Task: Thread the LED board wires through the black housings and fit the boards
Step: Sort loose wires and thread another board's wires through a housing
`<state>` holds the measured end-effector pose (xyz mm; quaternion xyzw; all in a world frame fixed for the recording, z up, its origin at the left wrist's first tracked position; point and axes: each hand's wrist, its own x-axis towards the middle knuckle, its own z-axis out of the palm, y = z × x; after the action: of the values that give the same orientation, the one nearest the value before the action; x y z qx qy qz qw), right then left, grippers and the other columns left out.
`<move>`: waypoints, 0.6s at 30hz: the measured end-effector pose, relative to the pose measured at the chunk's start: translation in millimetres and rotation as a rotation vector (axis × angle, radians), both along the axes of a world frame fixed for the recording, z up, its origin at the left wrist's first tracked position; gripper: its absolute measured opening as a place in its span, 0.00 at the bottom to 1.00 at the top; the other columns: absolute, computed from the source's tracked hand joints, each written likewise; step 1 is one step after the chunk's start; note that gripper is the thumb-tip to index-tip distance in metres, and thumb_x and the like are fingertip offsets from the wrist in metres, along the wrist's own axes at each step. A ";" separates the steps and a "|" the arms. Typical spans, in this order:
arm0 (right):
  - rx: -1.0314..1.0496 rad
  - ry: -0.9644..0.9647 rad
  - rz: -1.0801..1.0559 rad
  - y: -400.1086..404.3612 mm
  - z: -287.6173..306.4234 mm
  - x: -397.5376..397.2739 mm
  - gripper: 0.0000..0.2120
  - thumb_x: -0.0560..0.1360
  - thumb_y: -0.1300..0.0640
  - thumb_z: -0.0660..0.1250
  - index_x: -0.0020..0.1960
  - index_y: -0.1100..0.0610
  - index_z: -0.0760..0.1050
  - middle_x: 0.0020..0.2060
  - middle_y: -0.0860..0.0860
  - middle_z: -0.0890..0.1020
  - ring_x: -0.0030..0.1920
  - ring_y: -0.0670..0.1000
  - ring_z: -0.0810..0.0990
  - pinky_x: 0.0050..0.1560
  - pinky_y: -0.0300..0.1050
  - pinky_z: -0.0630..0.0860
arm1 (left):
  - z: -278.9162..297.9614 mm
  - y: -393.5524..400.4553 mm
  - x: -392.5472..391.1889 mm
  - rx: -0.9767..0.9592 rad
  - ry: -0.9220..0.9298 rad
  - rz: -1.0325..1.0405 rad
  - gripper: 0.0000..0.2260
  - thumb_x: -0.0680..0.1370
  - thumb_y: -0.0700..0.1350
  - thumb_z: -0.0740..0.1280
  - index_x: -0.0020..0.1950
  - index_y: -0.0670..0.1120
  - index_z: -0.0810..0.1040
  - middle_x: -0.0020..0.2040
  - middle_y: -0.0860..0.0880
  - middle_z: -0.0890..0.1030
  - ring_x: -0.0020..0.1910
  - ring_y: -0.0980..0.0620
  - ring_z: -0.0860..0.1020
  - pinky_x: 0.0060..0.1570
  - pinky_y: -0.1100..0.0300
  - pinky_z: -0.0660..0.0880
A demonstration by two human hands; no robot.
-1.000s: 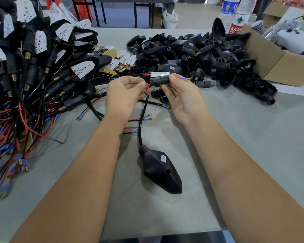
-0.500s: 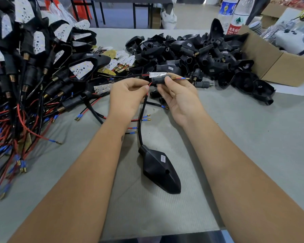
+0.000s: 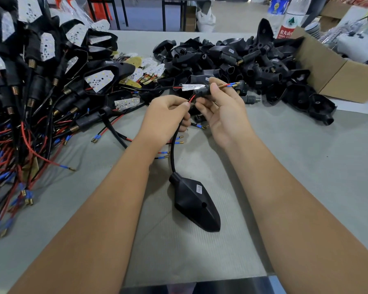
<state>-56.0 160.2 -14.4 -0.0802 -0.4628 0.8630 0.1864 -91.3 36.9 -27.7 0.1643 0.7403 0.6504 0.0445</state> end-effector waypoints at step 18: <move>0.286 -0.068 -0.085 -0.3 0.1 0.9 0.14 0.83 0.55 0.56 0.51 0.54 0.80 0.41 0.50 0.81 0.32 0.46 0.75 0.35 0.39 0.74 | 5.0 -3.5 -0.7 -0.128 -0.074 0.021 0.07 0.82 0.45 0.61 0.44 0.48 0.76 0.27 0.53 0.77 0.20 0.60 0.65 0.22 0.66 0.62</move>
<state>-55.1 159.8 -14.3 -0.1016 -0.5833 0.7763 0.2166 -92.0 33.5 -22.6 0.1294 0.7798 0.6078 0.0756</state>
